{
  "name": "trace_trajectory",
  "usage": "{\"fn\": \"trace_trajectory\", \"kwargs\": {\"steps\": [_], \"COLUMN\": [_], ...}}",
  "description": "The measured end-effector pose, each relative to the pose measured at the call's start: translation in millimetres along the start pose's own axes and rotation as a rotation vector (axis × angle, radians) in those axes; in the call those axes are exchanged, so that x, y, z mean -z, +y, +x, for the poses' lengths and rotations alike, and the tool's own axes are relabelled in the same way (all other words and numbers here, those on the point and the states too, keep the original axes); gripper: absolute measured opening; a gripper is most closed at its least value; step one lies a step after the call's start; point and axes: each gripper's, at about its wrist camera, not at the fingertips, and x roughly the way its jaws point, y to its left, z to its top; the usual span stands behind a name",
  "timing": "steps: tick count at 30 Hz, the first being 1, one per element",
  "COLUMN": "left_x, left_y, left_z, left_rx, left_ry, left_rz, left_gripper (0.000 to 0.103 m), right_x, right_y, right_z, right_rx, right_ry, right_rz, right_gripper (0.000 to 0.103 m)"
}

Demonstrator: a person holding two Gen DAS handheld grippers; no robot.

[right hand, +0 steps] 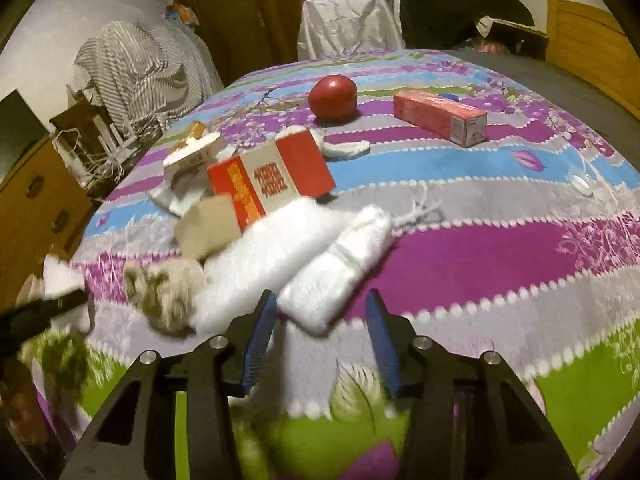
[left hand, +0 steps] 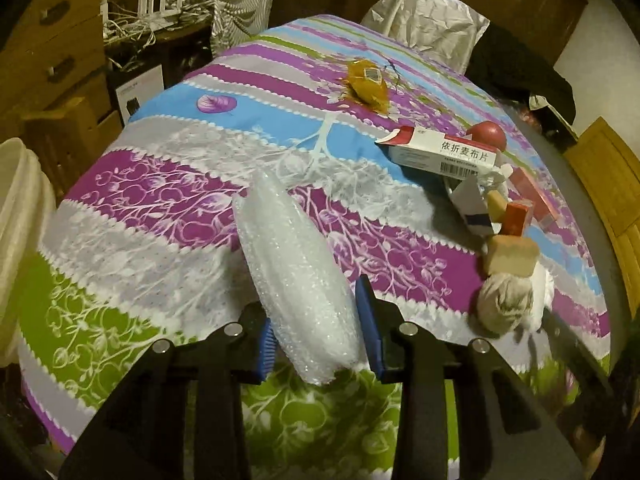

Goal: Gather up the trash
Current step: 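Grasp the white foam sheet with the left tool while the right tool grasps the white cloth bundle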

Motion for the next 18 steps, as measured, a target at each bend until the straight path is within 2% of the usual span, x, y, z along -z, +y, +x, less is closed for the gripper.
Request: {"fn": "trace_trajectory", "kwargs": {"steps": [1, 2, 3, 7, 11, 14, 15, 17, 18], "left_x": [0, 1, 2, 6, 11, 16, 17, 16, 16], "left_y": [0, 1, 4, 11, 19, 26, 30, 37, 42], "left_z": [1, 1, 1, -3, -14, -12, -9, -7, -9], "left_rx": [0.013, 0.031, 0.043, 0.051, 0.062, 0.091, 0.101, 0.165, 0.206], "left_ry": [0.004, 0.010, 0.011, 0.005, 0.029, 0.078, 0.082, 0.079, 0.072], "left_rz": [0.000, -0.007, -0.015, -0.003, 0.055, 0.101, 0.103, 0.063, 0.034], "left_gripper": [0.034, 0.034, 0.034, 0.034, 0.035, 0.037, 0.039, 0.047, 0.058], "right_x": [-2, -2, -2, 9, 32, 48, 52, 56, 56], "right_y": [-1, -2, -2, -10, -19, -21, -23, -26, -26], "right_z": [5, 7, 7, -11, -45, -60, -61, -64, -67], "right_rx": [0.004, 0.014, 0.017, -0.032, -0.173, -0.139, -0.098, -0.085, -0.082], "right_ry": [0.013, 0.010, 0.007, -0.014, 0.074, 0.111, 0.110, 0.094, 0.084], "right_rz": [0.010, 0.018, 0.015, 0.025, 0.008, -0.077, -0.105, -0.102, -0.080], "right_gripper": [0.047, 0.036, 0.034, 0.032, 0.033, 0.034, 0.034, 0.041, 0.044]}}
